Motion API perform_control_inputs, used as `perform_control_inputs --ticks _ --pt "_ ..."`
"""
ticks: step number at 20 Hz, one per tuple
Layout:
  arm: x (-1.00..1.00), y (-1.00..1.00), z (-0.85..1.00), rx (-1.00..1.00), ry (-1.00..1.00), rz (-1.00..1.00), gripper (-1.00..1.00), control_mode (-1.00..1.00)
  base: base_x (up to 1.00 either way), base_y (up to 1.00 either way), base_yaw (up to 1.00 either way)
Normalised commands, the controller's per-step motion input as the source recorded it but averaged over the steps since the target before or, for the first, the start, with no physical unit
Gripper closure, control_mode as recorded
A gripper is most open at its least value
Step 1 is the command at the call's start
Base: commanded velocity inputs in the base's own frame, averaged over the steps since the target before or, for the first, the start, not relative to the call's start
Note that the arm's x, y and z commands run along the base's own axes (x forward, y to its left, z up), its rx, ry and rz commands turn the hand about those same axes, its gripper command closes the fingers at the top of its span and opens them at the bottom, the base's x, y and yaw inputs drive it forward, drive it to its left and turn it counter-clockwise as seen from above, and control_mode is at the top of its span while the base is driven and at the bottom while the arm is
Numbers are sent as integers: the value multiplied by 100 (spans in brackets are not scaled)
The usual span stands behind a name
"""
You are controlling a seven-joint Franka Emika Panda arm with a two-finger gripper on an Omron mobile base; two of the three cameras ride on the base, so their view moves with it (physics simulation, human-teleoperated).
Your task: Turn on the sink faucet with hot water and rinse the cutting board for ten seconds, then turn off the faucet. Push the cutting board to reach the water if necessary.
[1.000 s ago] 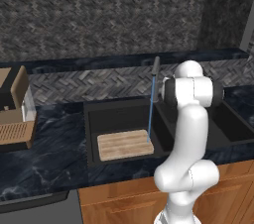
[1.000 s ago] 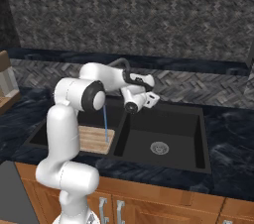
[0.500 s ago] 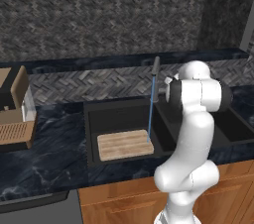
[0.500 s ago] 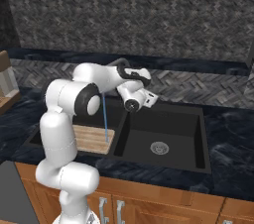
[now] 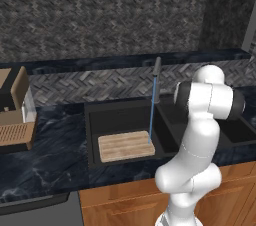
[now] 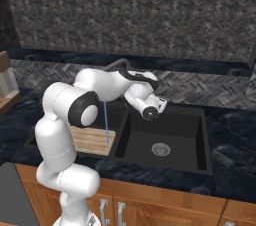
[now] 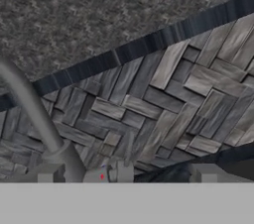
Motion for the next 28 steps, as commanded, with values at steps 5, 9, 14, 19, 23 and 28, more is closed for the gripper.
perform_control_inputs --ticks 5,9,14,19,23,28 --pt "1 -31 16 0 0 9 -100 -100 0 0 0" --pt "8 -17 5 0 0 7 -100 -100 0 0 0" --pt "2 -2 -5 0 0 7 -100 -100 0 0 0" --pt "0 -1 -14 0 0 5 -100 -100 0 0 0" --pt "0 -3 -8 0 0 4 -100 -100 0 0 0" --pt "4 0 -1 0 0 4 -100 -100 0 0 0"
